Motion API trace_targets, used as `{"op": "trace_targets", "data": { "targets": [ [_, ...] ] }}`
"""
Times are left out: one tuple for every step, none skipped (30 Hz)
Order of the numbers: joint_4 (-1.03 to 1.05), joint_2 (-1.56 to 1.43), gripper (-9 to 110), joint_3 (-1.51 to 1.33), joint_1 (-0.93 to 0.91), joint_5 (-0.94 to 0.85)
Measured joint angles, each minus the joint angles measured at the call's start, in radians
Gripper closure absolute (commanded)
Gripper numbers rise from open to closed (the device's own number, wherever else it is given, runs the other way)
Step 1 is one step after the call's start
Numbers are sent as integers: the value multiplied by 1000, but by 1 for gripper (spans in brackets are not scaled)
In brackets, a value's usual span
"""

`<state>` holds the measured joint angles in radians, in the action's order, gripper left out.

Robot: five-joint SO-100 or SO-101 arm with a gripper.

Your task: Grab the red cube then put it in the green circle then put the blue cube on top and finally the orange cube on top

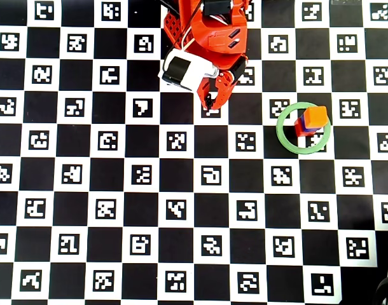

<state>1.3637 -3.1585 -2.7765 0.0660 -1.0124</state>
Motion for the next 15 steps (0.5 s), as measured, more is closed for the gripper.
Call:
{"op": "trace_targets", "data": {
  "targets": [
    [3, -9, 108, -17, -3, 2],
    [3, -18, 108, -35, -5, -2],
    [3, -32, 108, -54, -5, -6],
    [3, -46, 108, -74, -5, -11],
    [3, -63, 108, -97, -5, -21],
    [3, -74, 108, -117, -5, -52],
    [0, -97, 108, -140, -5, -78],
    [-8, -115, 108, -160, -6, -101],
    [-15, -127, 108, -179, -8, -120],
    [-28, -138, 108, -198, -11, -138],
    [-31, -146, 108, -215, -14, -167],
    [-35, -153, 108, -233, -20, -199],
    [-43, -155, 108, -244, -23, -227],
    [-46, -155, 108, -253, -26, -250],
    [-49, -155, 108, -262, -31, -272]
  ]
}}
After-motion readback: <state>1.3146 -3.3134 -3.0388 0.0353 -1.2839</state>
